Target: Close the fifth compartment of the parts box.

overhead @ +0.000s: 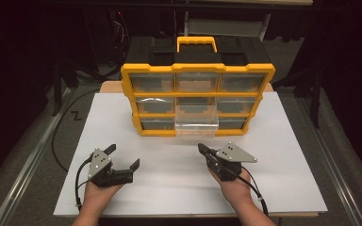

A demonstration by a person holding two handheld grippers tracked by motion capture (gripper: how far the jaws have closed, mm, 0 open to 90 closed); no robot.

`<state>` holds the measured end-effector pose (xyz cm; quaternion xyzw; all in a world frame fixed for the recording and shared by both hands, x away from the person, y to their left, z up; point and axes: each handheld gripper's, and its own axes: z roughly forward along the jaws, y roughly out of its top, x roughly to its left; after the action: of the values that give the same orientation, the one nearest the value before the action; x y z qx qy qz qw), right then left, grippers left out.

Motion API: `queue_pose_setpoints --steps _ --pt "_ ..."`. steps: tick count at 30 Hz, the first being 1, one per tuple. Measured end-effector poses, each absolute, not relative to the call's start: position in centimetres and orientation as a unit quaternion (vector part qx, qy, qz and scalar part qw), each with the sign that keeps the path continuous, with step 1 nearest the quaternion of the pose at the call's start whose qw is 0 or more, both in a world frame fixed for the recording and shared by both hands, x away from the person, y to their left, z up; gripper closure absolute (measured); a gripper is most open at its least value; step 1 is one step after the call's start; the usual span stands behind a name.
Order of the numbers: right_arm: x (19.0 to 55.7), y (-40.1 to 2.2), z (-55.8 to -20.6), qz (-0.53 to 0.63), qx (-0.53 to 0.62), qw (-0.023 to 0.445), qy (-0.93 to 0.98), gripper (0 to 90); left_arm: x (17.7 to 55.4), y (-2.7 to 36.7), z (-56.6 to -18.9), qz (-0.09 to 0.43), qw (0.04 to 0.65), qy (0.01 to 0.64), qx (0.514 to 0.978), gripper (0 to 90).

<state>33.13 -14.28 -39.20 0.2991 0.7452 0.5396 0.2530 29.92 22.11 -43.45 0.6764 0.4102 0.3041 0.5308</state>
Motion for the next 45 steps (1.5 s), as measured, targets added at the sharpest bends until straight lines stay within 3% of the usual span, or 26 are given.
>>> queue_pose_setpoints --steps 45 --pt "34.1 -12.9 -34.5 0.572 0.296 0.284 0.71 90.0 29.8 22.2 -43.4 0.302 0.534 0.41 0.675 0.1"
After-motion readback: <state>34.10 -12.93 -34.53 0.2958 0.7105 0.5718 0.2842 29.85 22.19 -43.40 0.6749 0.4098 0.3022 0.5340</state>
